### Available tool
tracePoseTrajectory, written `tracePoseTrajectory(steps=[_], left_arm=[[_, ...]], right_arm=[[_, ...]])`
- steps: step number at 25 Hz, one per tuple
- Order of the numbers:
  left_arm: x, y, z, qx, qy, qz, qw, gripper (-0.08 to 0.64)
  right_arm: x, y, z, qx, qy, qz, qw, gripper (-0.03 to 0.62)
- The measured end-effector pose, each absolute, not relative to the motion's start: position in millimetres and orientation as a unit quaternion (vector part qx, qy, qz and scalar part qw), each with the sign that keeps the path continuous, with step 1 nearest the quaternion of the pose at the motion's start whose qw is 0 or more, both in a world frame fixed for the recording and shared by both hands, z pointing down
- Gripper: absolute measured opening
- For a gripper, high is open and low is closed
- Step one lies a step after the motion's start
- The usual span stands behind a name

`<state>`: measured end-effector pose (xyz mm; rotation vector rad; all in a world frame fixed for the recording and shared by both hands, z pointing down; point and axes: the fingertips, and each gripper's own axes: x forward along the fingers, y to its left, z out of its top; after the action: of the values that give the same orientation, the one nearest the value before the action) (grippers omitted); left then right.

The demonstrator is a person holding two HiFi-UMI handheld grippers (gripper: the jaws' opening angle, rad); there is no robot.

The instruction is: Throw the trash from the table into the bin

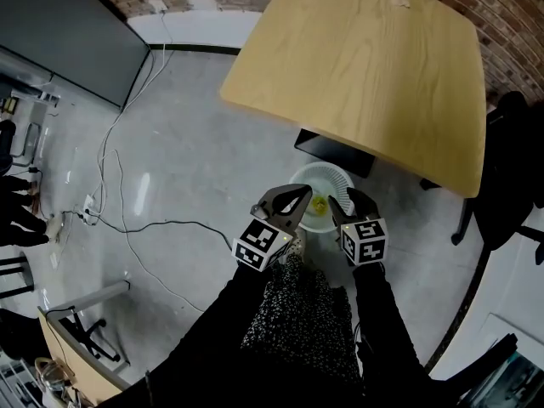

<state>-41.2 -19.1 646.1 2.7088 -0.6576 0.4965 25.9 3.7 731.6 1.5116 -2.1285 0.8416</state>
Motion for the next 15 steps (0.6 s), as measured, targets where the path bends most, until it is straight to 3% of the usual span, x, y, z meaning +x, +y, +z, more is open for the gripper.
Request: tracePoseTrajectory(steps=[8,12,15], left_arm=[[-36,-22,597,0.949,-0.233,0.161,0.137,0.000],[-34,-20,572,0.951,-0.234,0.154,0.132,0.000],[-31,-16,555,0.952,-0.232,0.154,0.130,0.000]], right_arm=[[23,1,680,0.527,-0.774,0.292,0.194,0.191],[21,4,642,0.535,-0.779,0.277,0.177,0.104],[21,4,616,0.539,-0.780,0.269,0.169,0.091]])
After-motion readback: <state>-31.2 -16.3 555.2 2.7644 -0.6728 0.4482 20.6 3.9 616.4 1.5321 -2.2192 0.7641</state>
